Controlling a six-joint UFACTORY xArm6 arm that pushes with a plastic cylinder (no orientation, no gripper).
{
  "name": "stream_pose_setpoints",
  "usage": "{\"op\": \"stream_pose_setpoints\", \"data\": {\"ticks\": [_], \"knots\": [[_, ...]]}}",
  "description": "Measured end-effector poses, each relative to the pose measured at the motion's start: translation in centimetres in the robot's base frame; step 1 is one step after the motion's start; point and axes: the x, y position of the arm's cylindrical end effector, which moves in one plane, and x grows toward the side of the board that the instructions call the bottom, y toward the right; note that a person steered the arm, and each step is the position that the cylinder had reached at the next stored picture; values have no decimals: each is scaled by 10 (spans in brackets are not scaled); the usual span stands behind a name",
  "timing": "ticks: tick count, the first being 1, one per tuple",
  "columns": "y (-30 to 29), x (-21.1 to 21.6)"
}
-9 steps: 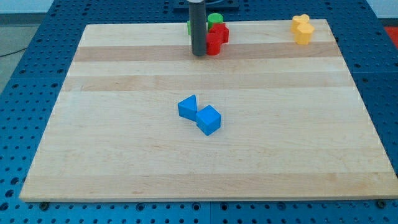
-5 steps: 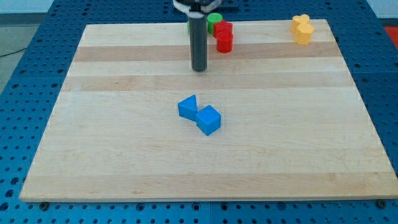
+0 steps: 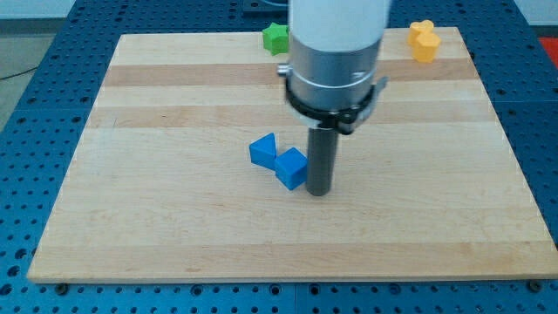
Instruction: Move the blue blocks to the bottom of the green star
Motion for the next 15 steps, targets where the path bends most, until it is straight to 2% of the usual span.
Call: {"op": "stream_pose_setpoints", "data": {"ticks": [2,3,5,6,8,10,15], "knots": [[-37,-20],[-49,-46],[-111,-66],[-116,-86],[-116,-142],[-112,-175],[-31,-191]]}}
